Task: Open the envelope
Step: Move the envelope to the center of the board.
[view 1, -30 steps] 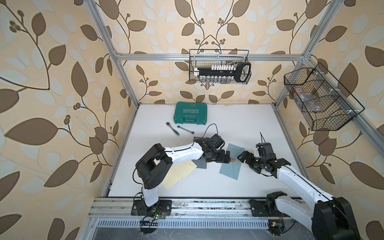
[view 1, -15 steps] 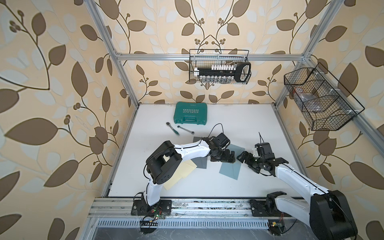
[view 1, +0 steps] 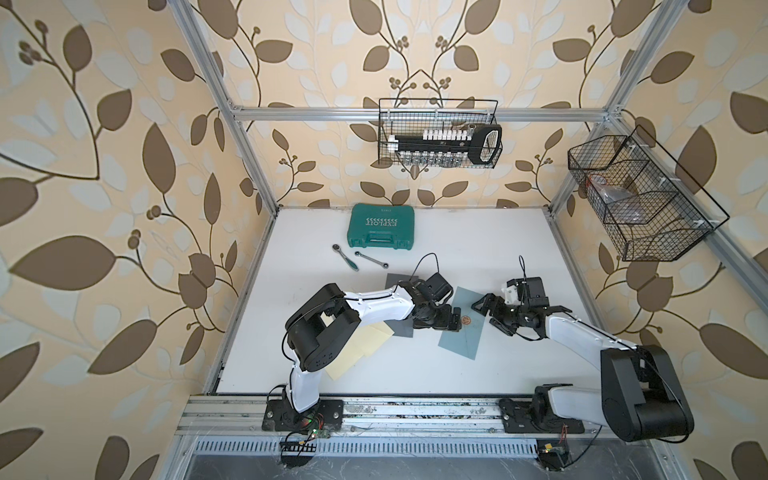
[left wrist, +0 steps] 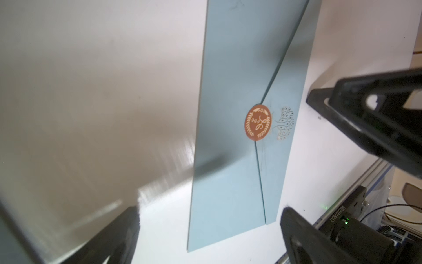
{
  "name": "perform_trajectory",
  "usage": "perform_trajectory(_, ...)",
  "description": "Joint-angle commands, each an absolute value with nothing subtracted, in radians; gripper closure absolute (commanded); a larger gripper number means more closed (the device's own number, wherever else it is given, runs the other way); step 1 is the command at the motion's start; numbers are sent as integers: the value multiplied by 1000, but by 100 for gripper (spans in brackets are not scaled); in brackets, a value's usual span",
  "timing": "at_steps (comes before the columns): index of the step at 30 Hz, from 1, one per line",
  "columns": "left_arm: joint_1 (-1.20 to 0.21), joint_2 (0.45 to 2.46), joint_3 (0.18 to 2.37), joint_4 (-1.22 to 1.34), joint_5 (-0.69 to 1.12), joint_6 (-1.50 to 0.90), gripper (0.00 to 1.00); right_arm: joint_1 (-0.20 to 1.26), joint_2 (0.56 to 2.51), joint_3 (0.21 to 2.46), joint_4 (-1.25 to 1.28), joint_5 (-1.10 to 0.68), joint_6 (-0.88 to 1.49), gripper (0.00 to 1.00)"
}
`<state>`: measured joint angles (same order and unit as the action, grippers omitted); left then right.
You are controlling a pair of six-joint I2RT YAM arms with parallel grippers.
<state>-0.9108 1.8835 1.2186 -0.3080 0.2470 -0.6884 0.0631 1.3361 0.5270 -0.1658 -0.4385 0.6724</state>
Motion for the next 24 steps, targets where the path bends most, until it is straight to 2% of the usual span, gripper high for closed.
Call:
perform_trajectory(1,-917,1802,1191,-265,189,-700,1,58,1431,567,-184,-485,617,15)
perform_trajectory(10,-917,1723,1106,-159,160,-710,1,61,1543,617,-136,-658,596,20)
perform_trajectory(13,-917,1701,1080,-116,171,-697,1,61,1501,617,-173,-634,600,20)
perform_trajectory(19,-926,1709,1079,-91,227,-719,1,60,1338,590,-321,-473,643,16)
perform_trajectory(24,-930,1665,999,-14,203,-759,1,63,1254,494,-274,-546,669,17)
